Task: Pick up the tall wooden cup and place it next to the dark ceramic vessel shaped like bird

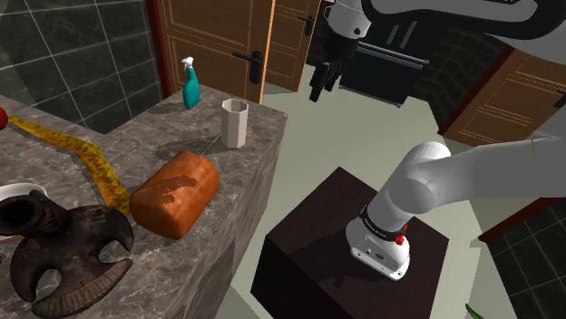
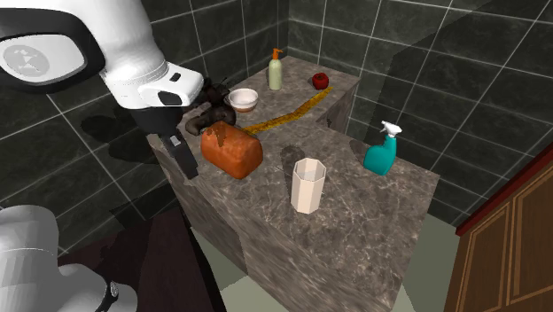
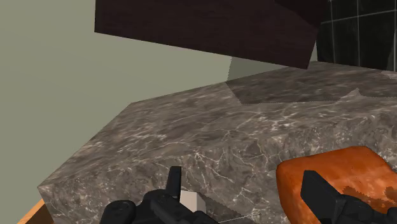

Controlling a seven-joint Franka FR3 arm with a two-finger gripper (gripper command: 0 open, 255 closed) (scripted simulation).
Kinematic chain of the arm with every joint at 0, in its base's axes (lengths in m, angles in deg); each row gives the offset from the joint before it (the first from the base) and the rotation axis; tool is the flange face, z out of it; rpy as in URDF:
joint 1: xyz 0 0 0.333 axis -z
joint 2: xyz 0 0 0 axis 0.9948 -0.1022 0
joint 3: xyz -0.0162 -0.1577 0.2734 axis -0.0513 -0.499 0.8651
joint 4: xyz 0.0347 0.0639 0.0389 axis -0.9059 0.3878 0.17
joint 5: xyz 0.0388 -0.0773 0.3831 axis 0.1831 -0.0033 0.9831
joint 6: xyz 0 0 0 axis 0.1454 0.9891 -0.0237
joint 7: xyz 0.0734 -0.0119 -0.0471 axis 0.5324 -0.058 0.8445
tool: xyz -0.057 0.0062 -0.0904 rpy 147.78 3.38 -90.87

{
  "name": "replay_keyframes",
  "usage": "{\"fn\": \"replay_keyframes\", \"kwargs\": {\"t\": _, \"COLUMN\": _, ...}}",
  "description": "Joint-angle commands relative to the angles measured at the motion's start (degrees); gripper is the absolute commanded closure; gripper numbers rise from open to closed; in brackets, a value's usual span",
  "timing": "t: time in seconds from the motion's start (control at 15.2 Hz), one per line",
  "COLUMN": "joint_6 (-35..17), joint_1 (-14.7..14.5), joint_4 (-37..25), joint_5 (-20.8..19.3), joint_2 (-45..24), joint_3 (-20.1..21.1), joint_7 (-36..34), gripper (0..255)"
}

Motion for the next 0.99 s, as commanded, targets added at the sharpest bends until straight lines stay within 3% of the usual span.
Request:
{"fn": "replay_keyframes", "kwargs": {"t": 0.0, "joint_6": 0.00, "joint_1": 0.00, "joint_4": 0.00, "joint_5": 0.00, "joint_2": 0.00, "joint_3": 0.00, "joint_7": 0.00, "gripper": 0}}
{"fn": "replay_keyframes", "kwargs": {"t": 0.46, "joint_6": -10.67, "joint_1": 0.37, "joint_4": -4.09, "joint_5": 0.13, "joint_2": -15.69, "joint_3": 1.13, "joint_7": -0.49, "gripper": 0}}
{"fn": "replay_keyframes", "kwargs": {"t": 0.92, "joint_6": -18.21, "joint_1": 0.72, "joint_4": -11.97, "joint_5": -0.58, "joint_2": -32.05, "joint_3": 2.17, "joint_7": -1.35, "gripper": 0}}
